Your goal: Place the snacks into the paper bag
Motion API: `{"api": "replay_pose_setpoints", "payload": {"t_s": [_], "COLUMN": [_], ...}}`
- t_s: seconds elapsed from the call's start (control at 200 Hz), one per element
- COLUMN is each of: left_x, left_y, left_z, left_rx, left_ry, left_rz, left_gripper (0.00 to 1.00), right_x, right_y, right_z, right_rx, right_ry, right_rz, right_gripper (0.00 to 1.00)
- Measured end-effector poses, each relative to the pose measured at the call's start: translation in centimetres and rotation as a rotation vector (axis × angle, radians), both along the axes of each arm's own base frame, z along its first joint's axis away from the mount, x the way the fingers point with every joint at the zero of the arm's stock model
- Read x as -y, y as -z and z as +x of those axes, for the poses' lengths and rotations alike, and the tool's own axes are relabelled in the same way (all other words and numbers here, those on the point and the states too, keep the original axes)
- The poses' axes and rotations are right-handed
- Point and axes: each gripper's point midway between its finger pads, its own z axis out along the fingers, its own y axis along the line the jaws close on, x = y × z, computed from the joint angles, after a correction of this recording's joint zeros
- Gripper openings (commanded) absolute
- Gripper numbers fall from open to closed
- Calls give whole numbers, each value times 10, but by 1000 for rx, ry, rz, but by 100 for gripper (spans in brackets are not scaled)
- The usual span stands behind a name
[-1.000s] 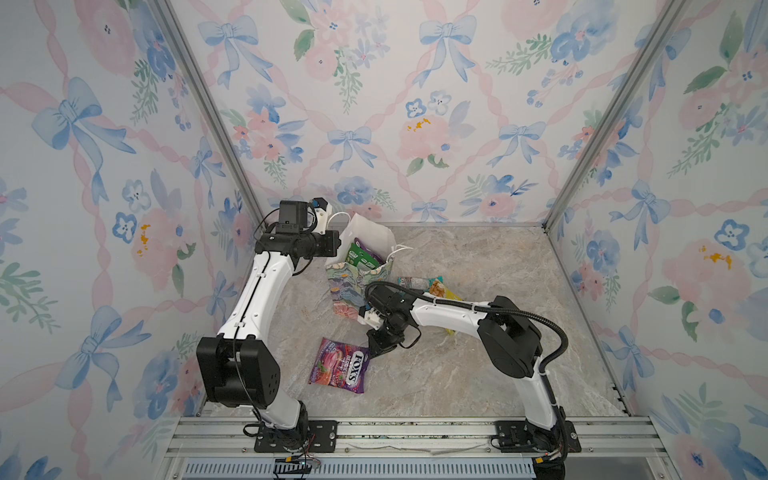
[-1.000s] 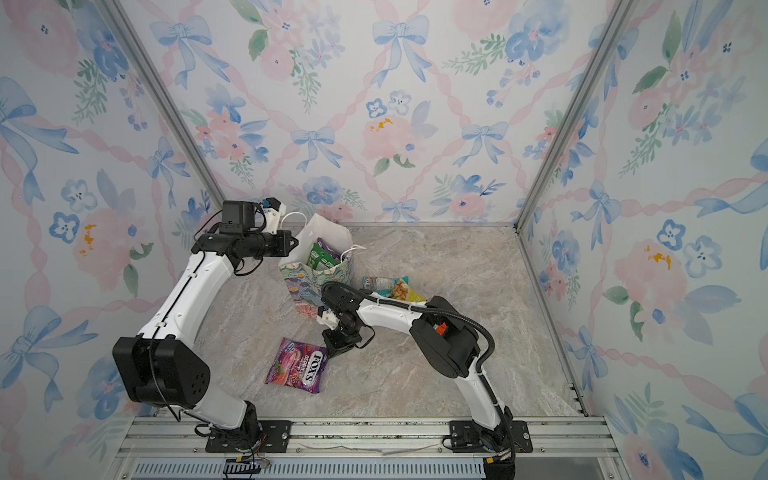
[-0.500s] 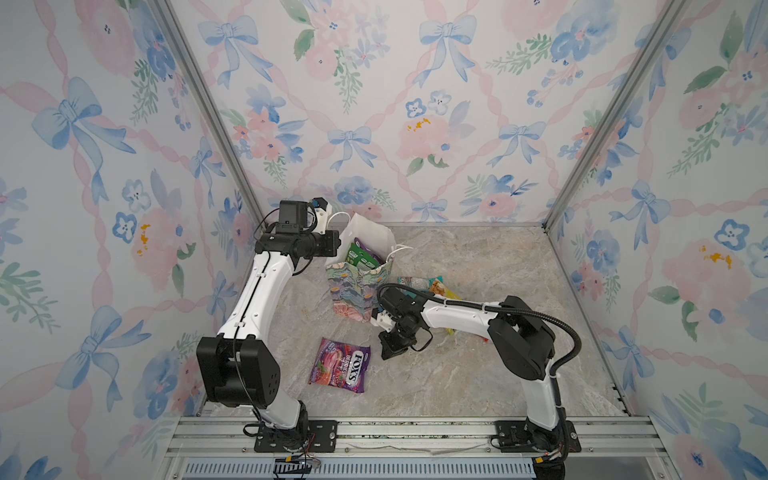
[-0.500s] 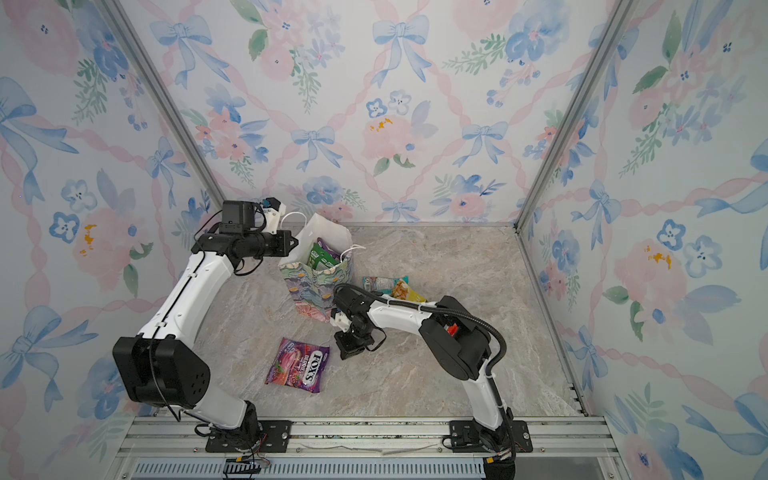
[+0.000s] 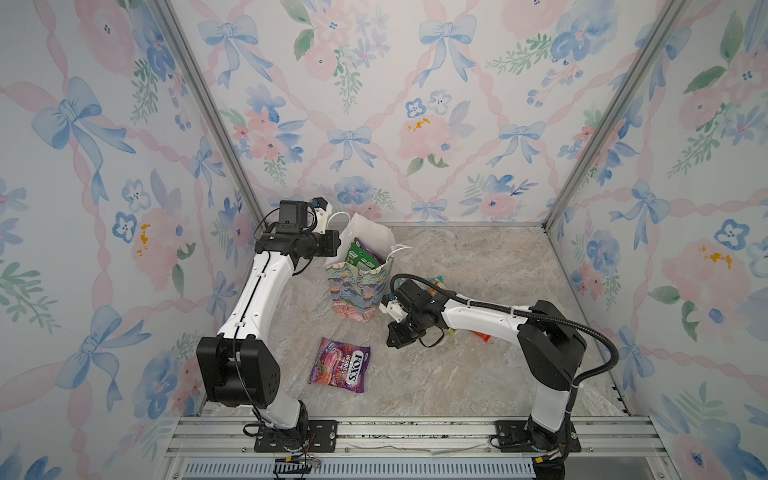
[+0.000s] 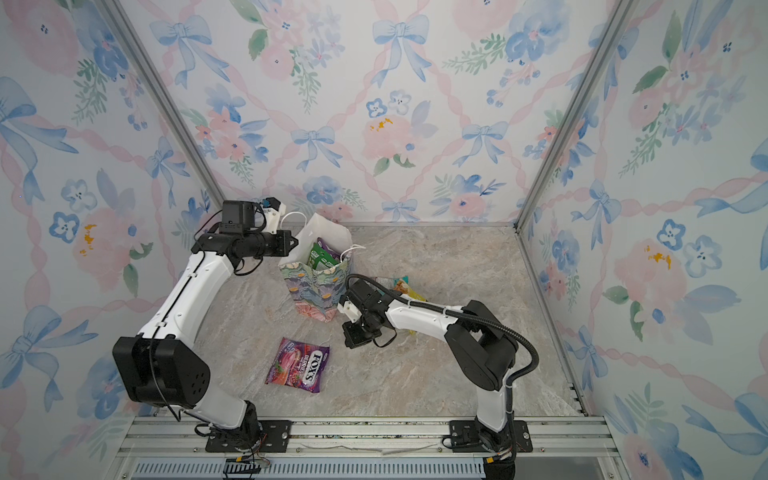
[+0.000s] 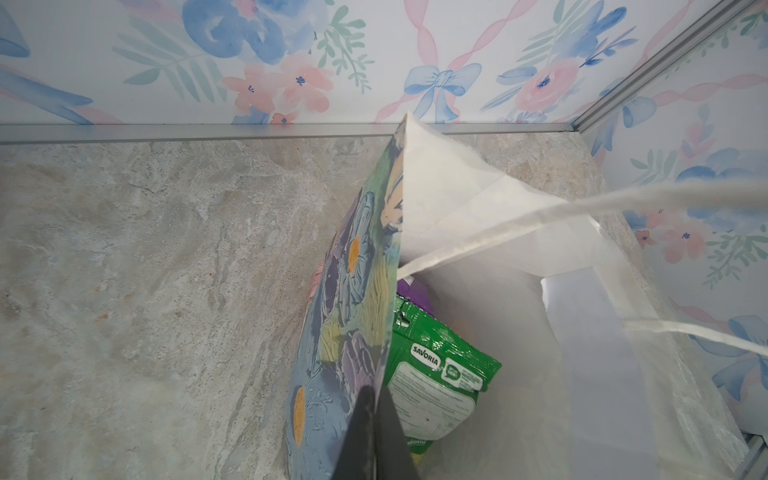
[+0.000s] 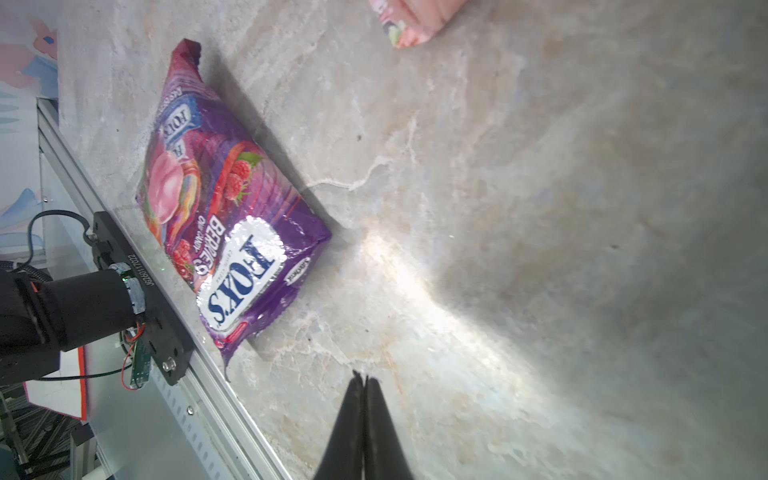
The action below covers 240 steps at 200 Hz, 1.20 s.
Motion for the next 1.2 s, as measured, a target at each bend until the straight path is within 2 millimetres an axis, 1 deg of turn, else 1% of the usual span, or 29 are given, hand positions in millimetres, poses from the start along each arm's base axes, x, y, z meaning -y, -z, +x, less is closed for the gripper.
{"api": "replay_pose_setpoints", "payload": {"t_s": [0.11,0.215,0.33,0.46,0.7,0.905,1.2], "left_x": [0,0,0,0,0,0,-1], "left_y": [0,0,0,0,-1,-2,-2], "left_z": [0,0,0,0,0,-1,-1], "left_rx": [0,0,0,1,2,3,3], "left_ry": [0,0,0,0,0,0,-1], "left_rz": [0,0,0,0,1,0,0], "left_gripper": [0,0,0,0,0,0,0], "right_x": [-20,-30,-38,-45,-50,-51,-51], "right_y": [-2,-1,-1,3,11,19,31], "right_z": [-9,-12,-9,-5,-4,-5,-6], "right_rx": [22,34,44,43,29,9,-20], "right_ry": [-59,-90,-104,-111,-129,-139,-155], "right_rz": [14,18,19,11,-17,-46,-78], "right_gripper": [20,30,33,34,34,34,32]}}
